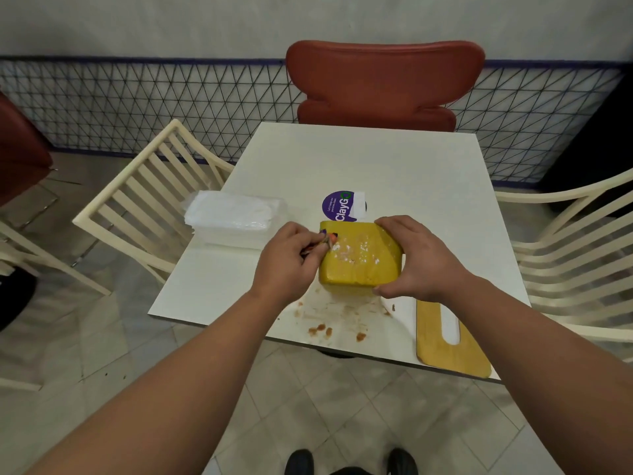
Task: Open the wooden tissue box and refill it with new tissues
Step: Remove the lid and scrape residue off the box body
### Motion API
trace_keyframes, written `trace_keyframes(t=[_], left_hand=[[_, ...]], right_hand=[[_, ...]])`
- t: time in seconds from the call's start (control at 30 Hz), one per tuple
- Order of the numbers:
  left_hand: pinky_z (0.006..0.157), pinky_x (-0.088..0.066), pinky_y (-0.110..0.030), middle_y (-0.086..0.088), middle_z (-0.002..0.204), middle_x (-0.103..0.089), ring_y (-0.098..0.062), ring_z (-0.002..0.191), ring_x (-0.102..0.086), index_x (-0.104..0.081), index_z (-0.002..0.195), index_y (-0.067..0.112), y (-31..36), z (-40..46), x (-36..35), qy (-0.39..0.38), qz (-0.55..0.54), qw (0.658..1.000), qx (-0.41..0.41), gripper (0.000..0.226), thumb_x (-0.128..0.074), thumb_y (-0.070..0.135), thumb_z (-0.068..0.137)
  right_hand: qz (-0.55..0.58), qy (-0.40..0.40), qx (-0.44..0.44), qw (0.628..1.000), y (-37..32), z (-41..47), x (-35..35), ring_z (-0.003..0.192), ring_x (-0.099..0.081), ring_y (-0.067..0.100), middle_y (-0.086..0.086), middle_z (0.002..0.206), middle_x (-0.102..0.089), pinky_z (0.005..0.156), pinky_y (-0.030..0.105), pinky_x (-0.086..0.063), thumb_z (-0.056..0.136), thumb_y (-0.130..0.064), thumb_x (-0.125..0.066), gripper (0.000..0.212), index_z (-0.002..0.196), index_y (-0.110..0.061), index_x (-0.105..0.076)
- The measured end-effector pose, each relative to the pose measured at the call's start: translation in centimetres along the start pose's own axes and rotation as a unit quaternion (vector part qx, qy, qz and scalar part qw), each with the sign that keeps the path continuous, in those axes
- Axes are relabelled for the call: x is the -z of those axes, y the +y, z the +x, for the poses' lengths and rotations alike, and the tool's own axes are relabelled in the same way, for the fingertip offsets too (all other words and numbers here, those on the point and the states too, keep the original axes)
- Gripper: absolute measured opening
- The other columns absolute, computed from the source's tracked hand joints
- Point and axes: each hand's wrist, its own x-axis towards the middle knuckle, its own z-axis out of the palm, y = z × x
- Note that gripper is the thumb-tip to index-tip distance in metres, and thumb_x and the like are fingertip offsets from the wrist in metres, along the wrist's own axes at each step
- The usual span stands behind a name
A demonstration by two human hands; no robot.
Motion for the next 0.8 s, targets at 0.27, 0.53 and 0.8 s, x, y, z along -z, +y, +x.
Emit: trace_keyframes(t=[0.27, 0.53, 0.8], left_hand=[[0.068, -0.050, -0.021, 0.013, 0.087, -0.051, 0.005, 0.081, -0.053, -0.073, 0.103, 0.023, 1.1, 1.7, -0.4, 0.023, -0.038, 0.998, 0.042, 0.020, -0.062, 0.034, 0.091], [0.069, -0.039, -0.004, 0.007, 0.092, -0.055, 0.005, 0.080, -0.053, -0.073, 0.101, 0.021, 0.5, 0.6, -0.9, 0.025, -0.032, 0.998, 0.043, 0.017, -0.063, 0.028, 0.090], [0.066, -0.049, -0.016, 0.012, 0.091, -0.053, -0.001, 0.078, -0.058, -0.073, 0.099, 0.025, 0.5, -2.2, -1.4, 0.038, -0.078, 0.994, 0.061, 0.014, -0.062, 0.029, 0.091]], right_hand=[[0.009, -0.001, 0.001, 1.000, -0.1, -0.1, 0.1, 0.125, -0.040, 0.015, -0.009, 0.140, -0.038, 0.095, 0.025, -0.036, 0.046, -0.043, -0.088, 0.112, 0.144, -0.026, -0.036], [0.019, -0.002, -0.001, 1.000, -0.2, 0.1, 0.2, 0.124, -0.042, 0.013, -0.008, 0.139, -0.039, 0.094, 0.023, -0.035, 0.044, -0.046, -0.086, 0.112, 0.144, -0.026, -0.038], [0.015, 0.009, -0.003, 1.000, -0.3, 0.2, 0.4, 0.120, -0.042, 0.011, -0.008, 0.138, -0.040, 0.090, 0.021, -0.033, 0.049, -0.034, -0.091, 0.109, 0.143, -0.024, -0.039]])
